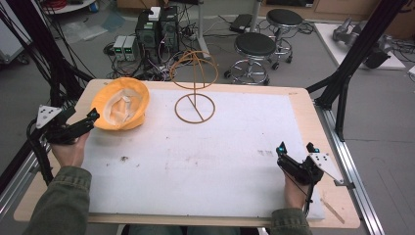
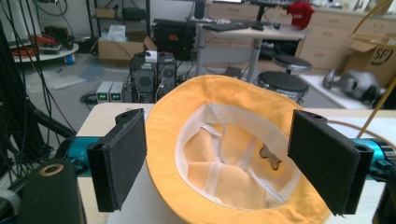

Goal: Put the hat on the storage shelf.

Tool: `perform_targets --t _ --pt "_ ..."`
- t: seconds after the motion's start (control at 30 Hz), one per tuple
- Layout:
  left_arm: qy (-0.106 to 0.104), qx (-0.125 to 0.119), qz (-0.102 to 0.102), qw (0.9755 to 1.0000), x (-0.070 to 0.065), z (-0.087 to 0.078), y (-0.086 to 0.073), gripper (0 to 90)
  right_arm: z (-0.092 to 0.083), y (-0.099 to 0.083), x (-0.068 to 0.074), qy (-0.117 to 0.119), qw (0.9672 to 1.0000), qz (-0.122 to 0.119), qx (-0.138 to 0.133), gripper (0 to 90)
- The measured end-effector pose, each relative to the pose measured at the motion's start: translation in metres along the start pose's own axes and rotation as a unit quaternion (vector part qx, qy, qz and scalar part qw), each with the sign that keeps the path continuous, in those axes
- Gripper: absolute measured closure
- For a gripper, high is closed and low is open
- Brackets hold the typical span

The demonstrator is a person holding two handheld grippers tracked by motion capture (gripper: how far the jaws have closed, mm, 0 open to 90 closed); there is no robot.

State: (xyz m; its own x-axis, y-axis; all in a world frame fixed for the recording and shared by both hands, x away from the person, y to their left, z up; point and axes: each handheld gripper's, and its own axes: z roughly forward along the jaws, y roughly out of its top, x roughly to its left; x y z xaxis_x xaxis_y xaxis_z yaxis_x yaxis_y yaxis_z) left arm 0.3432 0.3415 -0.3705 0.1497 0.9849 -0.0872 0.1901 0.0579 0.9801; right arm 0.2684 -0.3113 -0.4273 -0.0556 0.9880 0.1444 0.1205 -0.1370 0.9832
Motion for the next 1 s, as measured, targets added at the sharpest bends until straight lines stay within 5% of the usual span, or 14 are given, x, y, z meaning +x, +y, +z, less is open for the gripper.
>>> perform_targets --t 1.0 --pt "0.017 0.033 0.018 0.9991 0.009 0.048 0.019 19.4 0.004 -0.001 0.003 0.007 0.9997 -0.022 0.001 3.3"
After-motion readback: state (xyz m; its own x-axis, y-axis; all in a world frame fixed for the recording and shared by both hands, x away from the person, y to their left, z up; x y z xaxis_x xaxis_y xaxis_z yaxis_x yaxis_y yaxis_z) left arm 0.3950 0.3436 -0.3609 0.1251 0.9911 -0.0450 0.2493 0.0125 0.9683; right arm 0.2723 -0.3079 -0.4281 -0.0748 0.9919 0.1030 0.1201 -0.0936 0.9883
